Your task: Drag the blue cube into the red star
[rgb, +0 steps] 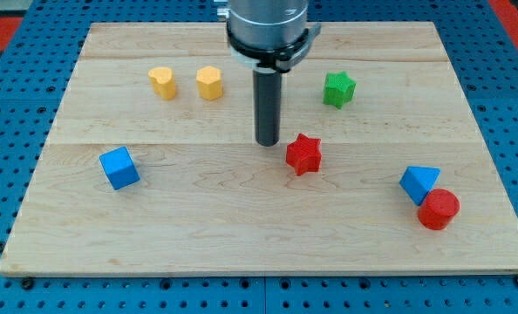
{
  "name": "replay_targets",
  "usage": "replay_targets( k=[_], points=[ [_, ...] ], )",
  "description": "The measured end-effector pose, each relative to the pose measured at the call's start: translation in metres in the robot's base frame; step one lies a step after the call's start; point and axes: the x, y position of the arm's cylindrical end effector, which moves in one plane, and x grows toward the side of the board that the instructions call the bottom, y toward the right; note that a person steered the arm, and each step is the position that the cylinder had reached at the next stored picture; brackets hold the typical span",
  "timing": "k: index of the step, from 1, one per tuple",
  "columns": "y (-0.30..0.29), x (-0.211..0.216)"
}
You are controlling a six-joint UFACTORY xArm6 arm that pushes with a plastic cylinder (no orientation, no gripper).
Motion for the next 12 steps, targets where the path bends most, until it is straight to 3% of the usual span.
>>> replay_targets(
  k=[2, 3, 4, 5, 6, 7, 8, 10, 11, 12],
  points=[
    [0.057, 0.076],
    [0.097, 0.090],
    [0.050, 0.087],
    [-0.052, 0.108],
    [-0.190, 0.094],
    [-0.260, 0.061],
    [-0.231, 0.059],
    [-0.250, 0.033],
    [-0.175, 0.064],
    [-0.155, 0.065]
  ],
)
